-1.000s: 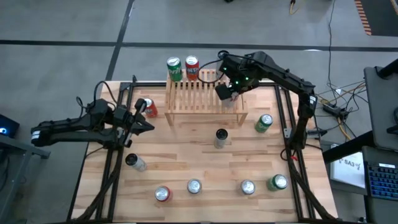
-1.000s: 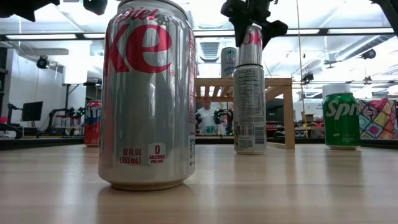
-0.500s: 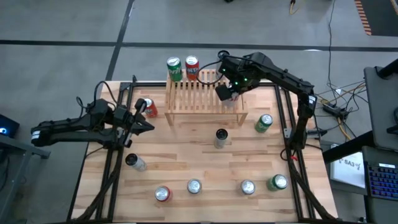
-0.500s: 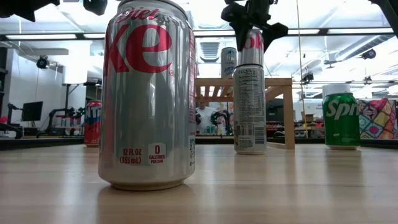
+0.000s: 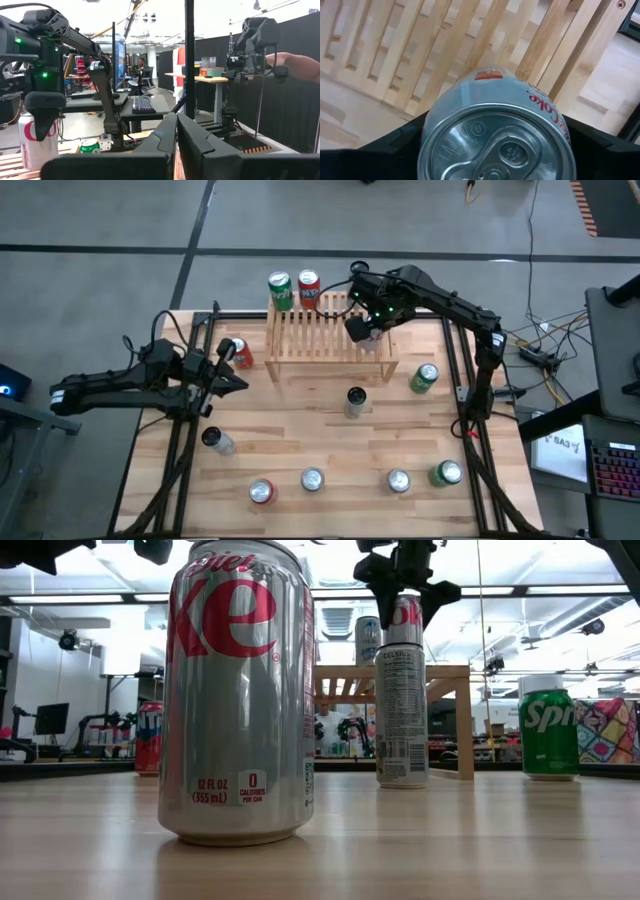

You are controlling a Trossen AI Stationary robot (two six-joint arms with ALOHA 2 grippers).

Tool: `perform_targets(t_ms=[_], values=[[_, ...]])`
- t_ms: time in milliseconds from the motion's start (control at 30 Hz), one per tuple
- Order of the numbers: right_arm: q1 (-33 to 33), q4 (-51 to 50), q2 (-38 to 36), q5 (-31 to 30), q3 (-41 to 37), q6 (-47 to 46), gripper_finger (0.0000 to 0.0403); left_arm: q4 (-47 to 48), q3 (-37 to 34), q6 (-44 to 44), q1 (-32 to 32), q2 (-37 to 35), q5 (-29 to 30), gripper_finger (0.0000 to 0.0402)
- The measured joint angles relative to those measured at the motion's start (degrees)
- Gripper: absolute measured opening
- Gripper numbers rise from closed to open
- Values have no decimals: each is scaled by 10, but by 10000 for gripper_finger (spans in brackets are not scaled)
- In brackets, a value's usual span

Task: Place canned beverage on shelf
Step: Put the top red silver soda can on the shelf

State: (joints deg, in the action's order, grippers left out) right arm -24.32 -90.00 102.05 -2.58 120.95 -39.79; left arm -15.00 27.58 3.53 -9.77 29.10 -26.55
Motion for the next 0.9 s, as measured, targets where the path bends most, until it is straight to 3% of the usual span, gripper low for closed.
perform_targets(t_ms=[900], values=[[-17,16,12,-10,-1,15,345,0,0,-2,0,0,0,0]])
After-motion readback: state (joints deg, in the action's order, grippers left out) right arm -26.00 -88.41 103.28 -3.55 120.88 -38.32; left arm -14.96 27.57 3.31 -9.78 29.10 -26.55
